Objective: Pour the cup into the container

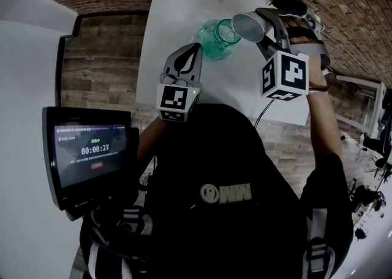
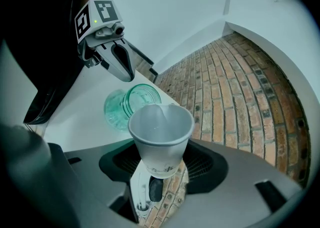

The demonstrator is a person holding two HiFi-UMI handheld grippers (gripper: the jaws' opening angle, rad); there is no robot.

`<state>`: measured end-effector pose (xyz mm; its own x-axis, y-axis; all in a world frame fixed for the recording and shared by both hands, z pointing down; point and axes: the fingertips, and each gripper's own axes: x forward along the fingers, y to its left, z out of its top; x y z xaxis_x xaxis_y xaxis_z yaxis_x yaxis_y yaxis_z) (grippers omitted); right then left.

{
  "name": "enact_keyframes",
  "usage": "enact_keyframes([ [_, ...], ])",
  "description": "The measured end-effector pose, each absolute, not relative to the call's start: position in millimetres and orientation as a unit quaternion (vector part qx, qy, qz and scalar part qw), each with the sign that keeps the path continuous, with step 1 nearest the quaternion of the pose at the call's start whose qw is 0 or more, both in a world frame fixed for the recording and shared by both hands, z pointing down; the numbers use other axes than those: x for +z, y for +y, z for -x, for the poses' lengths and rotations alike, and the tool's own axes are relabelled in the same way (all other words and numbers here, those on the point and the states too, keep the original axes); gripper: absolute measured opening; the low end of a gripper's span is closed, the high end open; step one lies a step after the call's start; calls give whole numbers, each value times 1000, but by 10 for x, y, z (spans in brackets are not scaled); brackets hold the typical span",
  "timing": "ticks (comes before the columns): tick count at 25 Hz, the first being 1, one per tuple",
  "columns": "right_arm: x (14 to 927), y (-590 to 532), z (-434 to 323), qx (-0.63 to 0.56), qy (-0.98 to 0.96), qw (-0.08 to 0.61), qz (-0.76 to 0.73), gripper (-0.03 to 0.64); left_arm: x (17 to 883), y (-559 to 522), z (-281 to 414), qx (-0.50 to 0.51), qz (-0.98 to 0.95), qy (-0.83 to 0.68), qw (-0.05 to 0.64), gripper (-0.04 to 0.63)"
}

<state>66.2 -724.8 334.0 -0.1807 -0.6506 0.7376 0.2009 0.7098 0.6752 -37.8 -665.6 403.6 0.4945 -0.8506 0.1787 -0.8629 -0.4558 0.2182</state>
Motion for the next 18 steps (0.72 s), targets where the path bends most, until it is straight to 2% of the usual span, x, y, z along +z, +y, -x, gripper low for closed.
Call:
enact_keyframes([
  [18,3307,-7289,-671,-361,-674,624,-161,256,4024,-6659,375,19,-852,-503,144,-3],
])
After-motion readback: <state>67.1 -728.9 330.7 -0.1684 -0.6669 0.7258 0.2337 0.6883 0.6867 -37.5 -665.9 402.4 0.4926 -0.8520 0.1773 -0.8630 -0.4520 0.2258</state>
